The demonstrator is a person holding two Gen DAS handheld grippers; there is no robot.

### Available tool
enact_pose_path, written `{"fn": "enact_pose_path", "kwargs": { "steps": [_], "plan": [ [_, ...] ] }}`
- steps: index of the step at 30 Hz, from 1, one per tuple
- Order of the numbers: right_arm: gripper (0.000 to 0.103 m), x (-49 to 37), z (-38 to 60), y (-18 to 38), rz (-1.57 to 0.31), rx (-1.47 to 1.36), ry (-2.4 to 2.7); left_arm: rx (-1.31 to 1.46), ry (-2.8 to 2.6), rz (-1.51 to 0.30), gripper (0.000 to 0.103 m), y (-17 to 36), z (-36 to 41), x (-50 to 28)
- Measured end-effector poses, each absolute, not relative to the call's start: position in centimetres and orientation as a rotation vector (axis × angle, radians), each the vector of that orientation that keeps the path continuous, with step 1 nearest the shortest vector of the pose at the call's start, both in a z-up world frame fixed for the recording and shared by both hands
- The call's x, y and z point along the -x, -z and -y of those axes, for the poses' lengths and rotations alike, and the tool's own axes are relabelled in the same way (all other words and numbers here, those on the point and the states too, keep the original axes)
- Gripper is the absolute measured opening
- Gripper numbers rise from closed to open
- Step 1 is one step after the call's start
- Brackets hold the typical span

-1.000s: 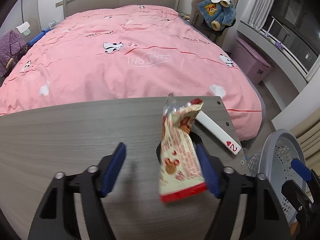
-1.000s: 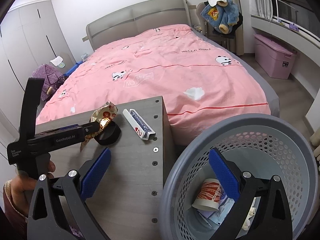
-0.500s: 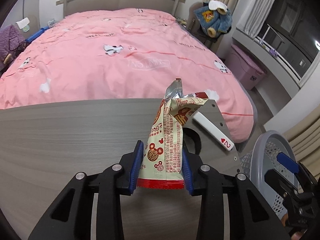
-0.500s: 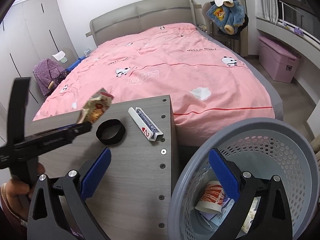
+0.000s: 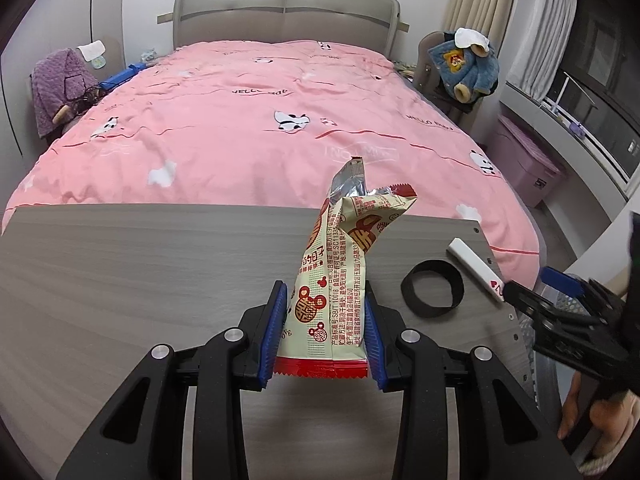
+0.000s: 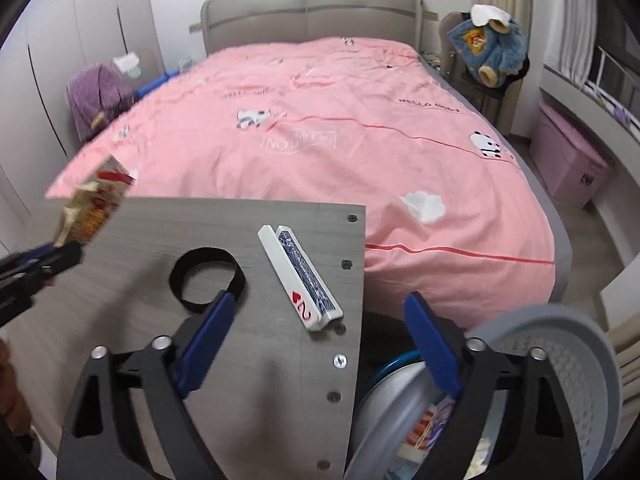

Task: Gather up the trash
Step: 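Grasp the snack wrapper with the left gripper while the right gripper grasps the toothpaste tube, then carry the wrapper and tube over the basket and open both grippers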

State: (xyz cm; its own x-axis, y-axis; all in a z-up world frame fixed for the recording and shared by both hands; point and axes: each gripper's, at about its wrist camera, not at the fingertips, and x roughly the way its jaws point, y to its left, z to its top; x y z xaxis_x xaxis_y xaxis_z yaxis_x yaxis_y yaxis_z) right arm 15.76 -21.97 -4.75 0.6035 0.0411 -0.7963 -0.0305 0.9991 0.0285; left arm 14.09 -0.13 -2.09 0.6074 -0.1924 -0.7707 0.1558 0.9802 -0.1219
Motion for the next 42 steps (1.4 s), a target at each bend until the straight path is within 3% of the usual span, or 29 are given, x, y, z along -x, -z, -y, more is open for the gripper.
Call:
{"fn": "enact_pose_path", "kwargs": {
  "steps": [6, 9, 10, 11, 14, 30, 42],
  "plan": [
    [0.065, -17.8, 20.5, 6.2, -0.991, 0.069, -0.018, 0.062, 0.201, -0.896, 0.035, 2.2, -0.7, -14.0],
    [0.044, -18.3, 20.1, 6.8, -1.019, 0.081, -0.022, 0.070, 0.209, -0.891, 0.035, 2.1, -0.8, -13.8],
    [0.031, -18.3, 20.1, 6.9, -1.026, 0.080, -0.026, 0.071, 0.213, -0.890, 0.035, 2.0, -0.9, -13.7],
    [0.024, -18.3, 20.1, 6.9, -1.030, 0.074, -0.033, 0.072, 0.215, -0.889, 0.035, 2.0, -0.9, -13.6],
    [0.017, -18.0, 20.5, 6.6, -1.027, 0.028, -0.052, 0.078, 0.220, -0.886, 0.035, 1.9, -1.1, -13.4],
    [0.014, -11.4, 23.2, 0.4, -0.886, -0.176, -0.050, 0.079, 0.273, -0.869, 0.035, 1.3, -0.7, -11.3],
    [0.014, -5.0, 27.6, -1.2, -0.840, -0.232, 0.064, 0.006, 0.416, -0.856, 0.035, -0.1, 5.0, -8.1]
  ]
}}
